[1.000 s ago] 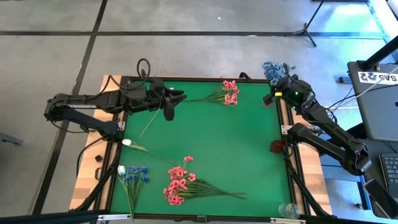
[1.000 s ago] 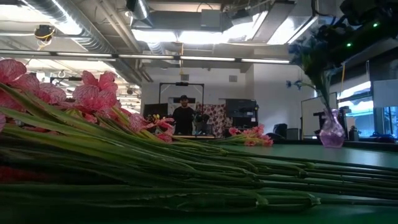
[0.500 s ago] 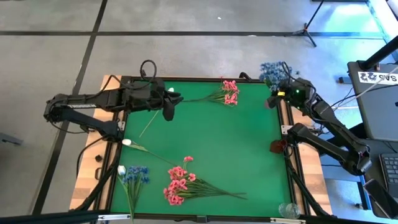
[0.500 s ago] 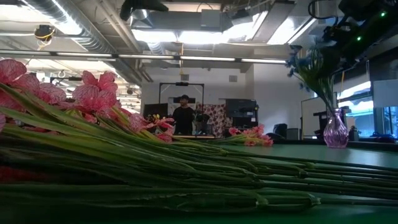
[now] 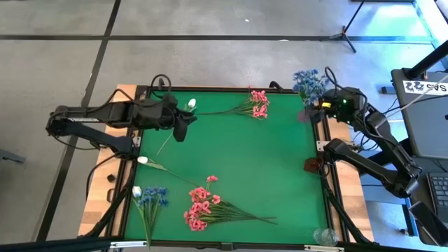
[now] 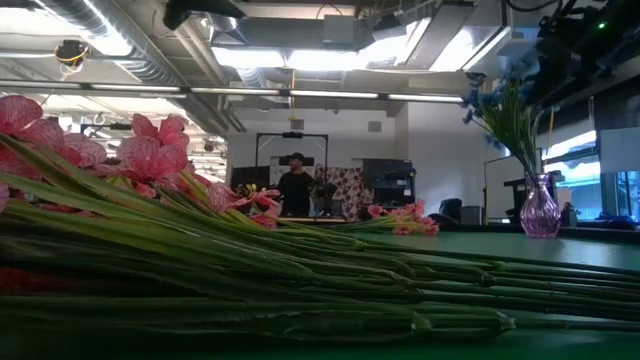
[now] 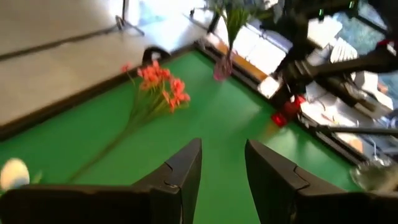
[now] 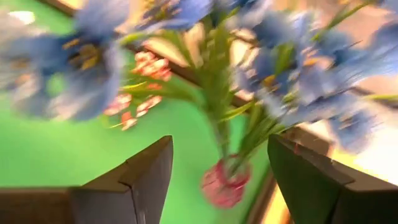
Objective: Sort flowers into vase by color
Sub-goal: Put the blue flowers into the purple vase
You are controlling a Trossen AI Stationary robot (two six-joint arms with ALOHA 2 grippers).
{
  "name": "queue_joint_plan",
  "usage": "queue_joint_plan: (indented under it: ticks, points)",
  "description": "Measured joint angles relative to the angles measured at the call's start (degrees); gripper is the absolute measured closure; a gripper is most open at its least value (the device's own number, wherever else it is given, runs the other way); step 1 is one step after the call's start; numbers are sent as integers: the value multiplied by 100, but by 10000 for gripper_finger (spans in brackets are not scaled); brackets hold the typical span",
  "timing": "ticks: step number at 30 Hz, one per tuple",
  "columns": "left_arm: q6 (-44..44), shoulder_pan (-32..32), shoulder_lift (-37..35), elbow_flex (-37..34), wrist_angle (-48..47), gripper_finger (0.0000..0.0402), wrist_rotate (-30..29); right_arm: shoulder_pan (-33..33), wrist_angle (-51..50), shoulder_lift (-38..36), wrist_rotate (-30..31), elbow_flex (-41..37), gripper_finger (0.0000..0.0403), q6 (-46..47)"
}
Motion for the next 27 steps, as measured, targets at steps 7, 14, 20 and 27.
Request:
queue_joint_plan:
  ticks: [7,14,20,27]
  points:
    - [-836,-441,-73,0,-1151,282,326,0,-871,79,-1053,228,141,438]
    - [-1230,-830,-64,0,-1446,282,-95,0,-1592,119,-1290,605,141,553]
    - [-1547,-925,-64,0,-1767,282,-599,0,-1778,174,-1293,857,141,722]
    - [-1545,-923,39,0,-1793,282,-911,0,-1781,191,-1560,890,141,670]
